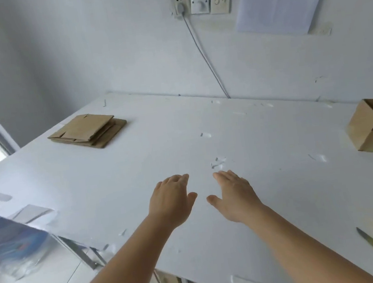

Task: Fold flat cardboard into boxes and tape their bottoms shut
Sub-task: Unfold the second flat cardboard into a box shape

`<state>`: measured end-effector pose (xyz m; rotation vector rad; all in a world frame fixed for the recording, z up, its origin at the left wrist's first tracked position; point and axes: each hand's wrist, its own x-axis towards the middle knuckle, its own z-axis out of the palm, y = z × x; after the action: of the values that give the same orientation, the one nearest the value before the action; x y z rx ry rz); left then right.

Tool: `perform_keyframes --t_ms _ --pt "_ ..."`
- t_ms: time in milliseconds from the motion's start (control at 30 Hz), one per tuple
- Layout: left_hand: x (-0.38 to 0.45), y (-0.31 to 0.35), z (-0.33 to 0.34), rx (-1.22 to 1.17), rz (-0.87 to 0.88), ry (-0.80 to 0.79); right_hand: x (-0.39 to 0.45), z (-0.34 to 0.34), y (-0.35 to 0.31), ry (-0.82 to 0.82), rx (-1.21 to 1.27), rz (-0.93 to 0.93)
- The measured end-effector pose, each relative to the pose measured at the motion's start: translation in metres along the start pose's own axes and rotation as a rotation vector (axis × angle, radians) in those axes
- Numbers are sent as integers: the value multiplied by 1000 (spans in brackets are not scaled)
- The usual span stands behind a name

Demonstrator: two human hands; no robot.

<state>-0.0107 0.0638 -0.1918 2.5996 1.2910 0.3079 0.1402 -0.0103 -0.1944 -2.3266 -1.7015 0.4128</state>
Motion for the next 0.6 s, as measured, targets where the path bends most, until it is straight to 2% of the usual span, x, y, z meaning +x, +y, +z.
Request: perform_keyframes --t_ms 267,600 --pt "-15 -113 -34 16 -179 58 53 31 -108 -54 -25 -171" --pt "39 -235 -75 76 -312 100 175 57 -209 -82 -7 -300"
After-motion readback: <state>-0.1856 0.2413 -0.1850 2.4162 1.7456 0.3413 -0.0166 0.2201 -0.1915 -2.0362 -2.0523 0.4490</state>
